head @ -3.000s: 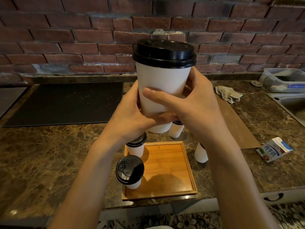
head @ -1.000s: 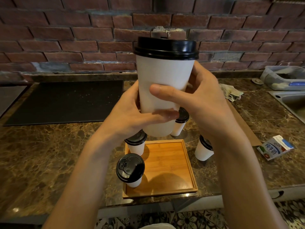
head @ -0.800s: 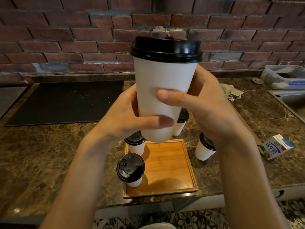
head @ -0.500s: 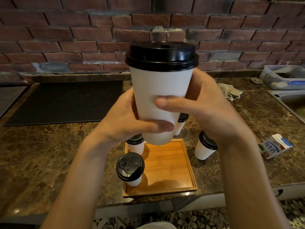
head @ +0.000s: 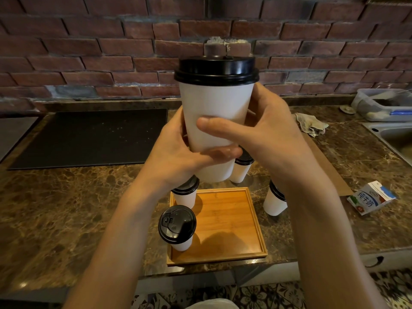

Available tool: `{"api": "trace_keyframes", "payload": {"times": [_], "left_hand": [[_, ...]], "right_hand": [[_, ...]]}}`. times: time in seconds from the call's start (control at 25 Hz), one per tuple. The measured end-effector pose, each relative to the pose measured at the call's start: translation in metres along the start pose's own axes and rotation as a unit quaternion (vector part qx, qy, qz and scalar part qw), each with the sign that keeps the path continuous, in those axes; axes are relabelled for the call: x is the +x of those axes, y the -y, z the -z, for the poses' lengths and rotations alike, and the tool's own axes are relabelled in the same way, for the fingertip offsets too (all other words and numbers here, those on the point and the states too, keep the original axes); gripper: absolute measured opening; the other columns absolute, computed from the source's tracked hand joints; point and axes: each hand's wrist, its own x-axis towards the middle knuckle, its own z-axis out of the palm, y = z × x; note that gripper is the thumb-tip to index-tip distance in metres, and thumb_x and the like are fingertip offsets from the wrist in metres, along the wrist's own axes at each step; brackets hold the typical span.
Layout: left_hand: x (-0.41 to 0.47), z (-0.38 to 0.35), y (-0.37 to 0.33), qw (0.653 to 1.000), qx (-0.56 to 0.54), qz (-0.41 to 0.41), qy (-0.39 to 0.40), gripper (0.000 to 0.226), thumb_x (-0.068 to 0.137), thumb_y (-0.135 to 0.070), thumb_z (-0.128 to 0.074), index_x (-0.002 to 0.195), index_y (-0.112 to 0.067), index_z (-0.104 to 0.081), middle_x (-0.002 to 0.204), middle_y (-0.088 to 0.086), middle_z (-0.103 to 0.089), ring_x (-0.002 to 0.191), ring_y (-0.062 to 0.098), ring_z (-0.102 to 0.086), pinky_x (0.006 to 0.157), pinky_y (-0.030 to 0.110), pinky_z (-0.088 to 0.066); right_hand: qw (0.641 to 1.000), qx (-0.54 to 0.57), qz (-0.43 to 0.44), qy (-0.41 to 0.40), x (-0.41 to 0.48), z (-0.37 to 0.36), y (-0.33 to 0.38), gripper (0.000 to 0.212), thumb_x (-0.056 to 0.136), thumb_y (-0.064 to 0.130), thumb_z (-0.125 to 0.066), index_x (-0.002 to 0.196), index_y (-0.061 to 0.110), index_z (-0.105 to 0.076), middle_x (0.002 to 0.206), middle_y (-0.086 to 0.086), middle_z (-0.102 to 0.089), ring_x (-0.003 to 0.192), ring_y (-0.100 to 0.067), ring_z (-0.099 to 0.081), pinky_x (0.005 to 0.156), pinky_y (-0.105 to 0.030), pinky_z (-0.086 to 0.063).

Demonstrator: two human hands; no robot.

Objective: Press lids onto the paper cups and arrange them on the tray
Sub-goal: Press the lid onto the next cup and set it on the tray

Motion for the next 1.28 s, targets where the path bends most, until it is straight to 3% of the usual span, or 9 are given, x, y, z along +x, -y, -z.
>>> {"api": "trace_keyframes", "payload": {"times": [0.12,0.28,0.44,0.52,0.64,0.76,1.04,1.28], "left_hand": [[0.000,-0.002,0.002,1.000,0.017,-0.003,-0.011,0.067,0.056,-0.032,-0.082,0.112,-0.041,-0.046,0.101,-0.036,-0.062,0.098,-0.011,-0.060,0.069,0.004,-0.048],[0.002,-0.004,0.007,0.999,0.023,0.001,-0.031,0.073,0.051,-0.031,-0.087,0.109,-0.042,-0.045,0.096,-0.033,-0.063,0.096,-0.014,-0.059,0.068,0.003,-0.047],[0.002,-0.002,0.007,0.999,0.033,0.008,-0.016,0.067,0.058,-0.026,-0.082,0.111,-0.044,-0.044,0.098,-0.038,-0.060,0.098,-0.015,-0.057,0.069,0.002,-0.046],[0.002,-0.001,0.004,0.999,0.034,0.008,-0.010,0.067,0.056,-0.037,-0.080,0.111,-0.045,-0.043,0.099,-0.040,-0.058,0.099,-0.015,-0.056,0.069,0.001,-0.046],[0.002,0.002,0.002,1.000,0.027,0.004,-0.002,0.072,0.056,-0.037,-0.087,0.113,-0.047,-0.044,0.104,-0.037,-0.059,0.102,-0.011,-0.057,0.071,0.004,-0.048],[0.001,0.005,0.003,1.000,0.017,0.009,0.011,0.069,0.061,-0.041,-0.081,0.120,-0.046,-0.046,0.115,-0.022,-0.061,0.107,0.001,-0.059,0.076,0.014,-0.052],[0.002,0.007,0.007,0.999,-0.011,0.020,0.045,0.073,0.062,-0.037,-0.080,0.126,-0.038,-0.047,0.117,-0.013,-0.062,0.109,0.011,-0.061,0.081,0.022,-0.054],[0.002,0.007,0.010,0.997,-0.025,0.029,0.059,0.069,0.060,-0.032,-0.080,0.121,-0.036,-0.049,0.111,-0.018,-0.064,0.104,0.005,-0.063,0.074,0.014,-0.052]], "right_hand": [[1.000,0.002,-0.009,-0.017,0.000,-0.005,-0.003,0.064,0.072,0.030,-0.083,0.128,0.021,-0.053,0.114,0.009,-0.065,0.104,-0.005,-0.063,0.085,-0.032,-0.058],[0.998,-0.021,-0.012,-0.054,0.000,-0.015,-0.009,0.071,0.071,0.034,-0.084,0.132,0.021,-0.050,0.119,0.006,-0.062,0.106,-0.007,-0.062,0.083,-0.034,-0.059],[0.998,-0.024,-0.012,-0.062,0.001,-0.014,-0.008,0.069,0.071,0.036,-0.085,0.130,0.022,-0.052,0.116,0.009,-0.063,0.103,-0.005,-0.062,0.080,-0.032,-0.059],[0.998,-0.027,-0.007,-0.060,0.001,-0.012,-0.007,0.070,0.071,0.038,-0.085,0.130,0.022,-0.052,0.116,0.009,-0.063,0.105,-0.006,-0.062,0.082,-0.032,-0.059],[0.999,-0.016,-0.001,-0.048,0.003,-0.008,-0.006,0.069,0.071,0.036,-0.085,0.130,0.020,-0.053,0.117,0.007,-0.064,0.107,-0.009,-0.062,0.083,-0.034,-0.059],[1.000,0.021,0.005,-0.015,0.004,-0.003,-0.006,0.066,0.071,0.034,-0.083,0.128,0.018,-0.055,0.116,0.004,-0.066,0.107,-0.012,-0.065,0.085,-0.035,-0.059],[0.995,0.094,0.013,0.040,0.006,0.005,-0.010,0.051,0.067,0.032,-0.080,0.113,0.027,-0.059,0.104,0.011,-0.071,0.104,-0.012,-0.067,0.078,-0.025,-0.056],[0.993,0.107,-0.002,0.056,0.008,0.005,-0.015,0.055,0.068,0.025,-0.082,0.118,0.021,-0.058,0.108,0.004,-0.070,0.105,-0.015,-0.067,0.079,-0.026,-0.056]]}}
